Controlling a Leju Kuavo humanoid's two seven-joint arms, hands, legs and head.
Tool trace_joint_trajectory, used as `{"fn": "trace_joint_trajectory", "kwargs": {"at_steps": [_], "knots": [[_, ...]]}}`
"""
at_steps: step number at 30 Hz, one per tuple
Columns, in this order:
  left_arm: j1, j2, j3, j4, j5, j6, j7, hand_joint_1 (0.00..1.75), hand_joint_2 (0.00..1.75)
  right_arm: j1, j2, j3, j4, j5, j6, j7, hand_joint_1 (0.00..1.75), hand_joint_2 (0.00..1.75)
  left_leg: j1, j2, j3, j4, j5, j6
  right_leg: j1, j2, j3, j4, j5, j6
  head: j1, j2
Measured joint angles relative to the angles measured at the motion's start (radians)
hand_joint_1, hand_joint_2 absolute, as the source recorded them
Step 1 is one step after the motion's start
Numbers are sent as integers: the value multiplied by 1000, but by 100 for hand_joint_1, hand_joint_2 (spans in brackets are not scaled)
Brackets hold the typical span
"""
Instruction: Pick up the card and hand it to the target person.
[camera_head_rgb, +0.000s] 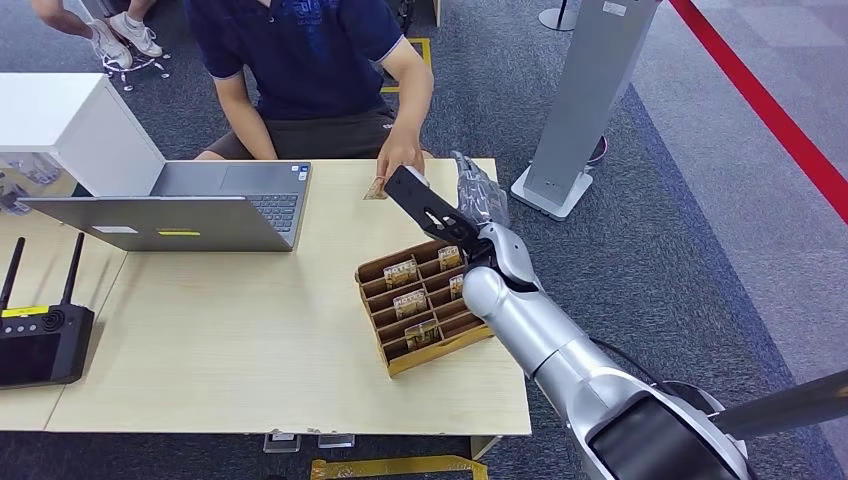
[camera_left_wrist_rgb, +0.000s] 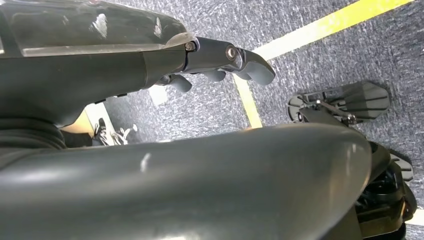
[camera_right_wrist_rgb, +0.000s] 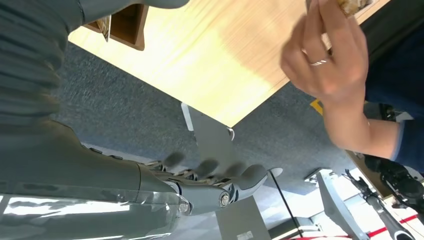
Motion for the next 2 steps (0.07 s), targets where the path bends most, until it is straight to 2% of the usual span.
{"fn": "trace_joint_trajectory", "kwargs": {"at_steps": [2], "knots": [[1, 0, 0, 0, 4, 1, -2, 0, 0, 0, -1, -1, -4, -9, -3, -4, 0, 175, 0, 0, 0, 0, 0, 0, 0, 0, 0, 0, 0, 0, 0, 0]]}}
